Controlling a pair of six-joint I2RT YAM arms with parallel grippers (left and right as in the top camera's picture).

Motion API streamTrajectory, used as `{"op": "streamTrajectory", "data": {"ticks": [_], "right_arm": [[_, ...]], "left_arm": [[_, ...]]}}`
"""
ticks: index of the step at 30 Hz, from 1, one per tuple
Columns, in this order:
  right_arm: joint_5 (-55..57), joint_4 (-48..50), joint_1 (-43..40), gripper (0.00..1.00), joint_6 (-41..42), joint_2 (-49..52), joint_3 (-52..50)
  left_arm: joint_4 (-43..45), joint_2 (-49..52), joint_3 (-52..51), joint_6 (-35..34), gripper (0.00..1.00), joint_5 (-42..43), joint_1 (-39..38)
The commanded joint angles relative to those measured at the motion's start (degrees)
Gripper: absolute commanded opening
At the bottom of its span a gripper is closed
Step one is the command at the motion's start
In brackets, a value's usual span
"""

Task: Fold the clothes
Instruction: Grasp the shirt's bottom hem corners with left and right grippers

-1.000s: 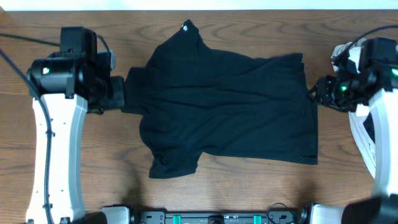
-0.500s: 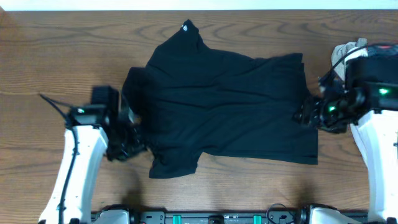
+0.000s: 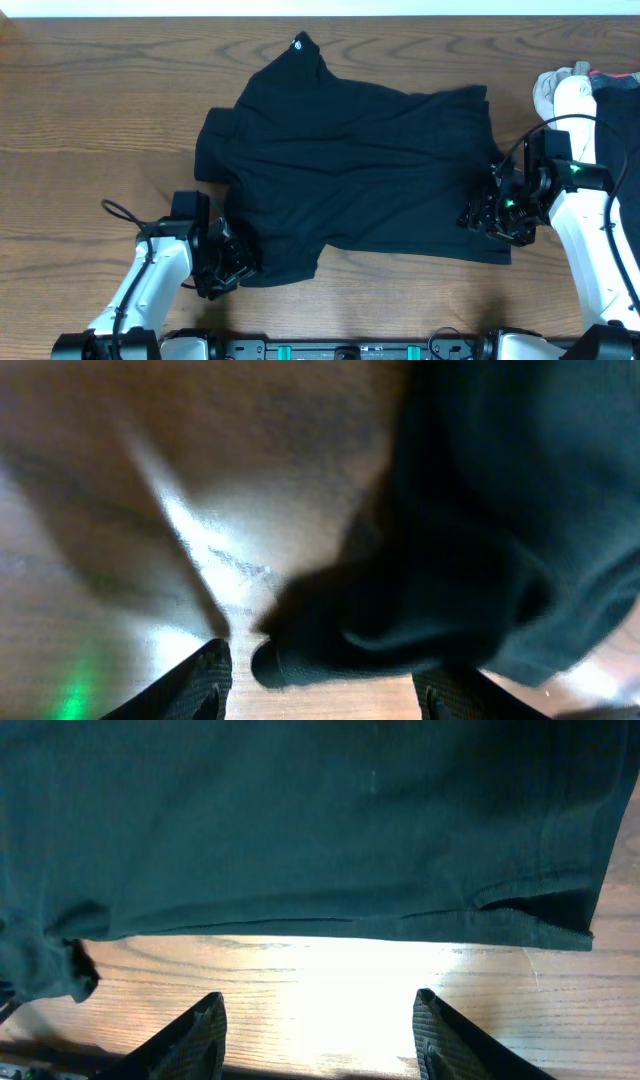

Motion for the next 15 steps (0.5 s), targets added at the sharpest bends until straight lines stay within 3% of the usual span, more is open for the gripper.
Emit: {"op": "streamTrajectory", "data": {"ticks": [1, 4, 12, 15], "right_arm": [[0.1, 0.6, 0.6, 0.58, 1.2, -0.2, -0.4], [0.1, 1.2, 0.6, 0.58, 1.2, -0.3, -0.4], [0.1, 2.1, 0.6, 0.57, 1.2, -0.3, -0.4], [0.7, 1.6, 0.6, 0.58, 1.1, -0.3, -0.4]], "left_arm": [[2.3, 1.6, -1.0, -2.0, 0.60, -0.1, -0.1], [3.5, 2.7, -0.9, -2.2, 0.59, -0.1, -0.1], [3.0, 3.0, -0.9, -2.4, 0.06, 1.1, -0.1], [-0.6, 3.0, 0.4, -2.4, 0.06, 2.8, 0.0]]}}
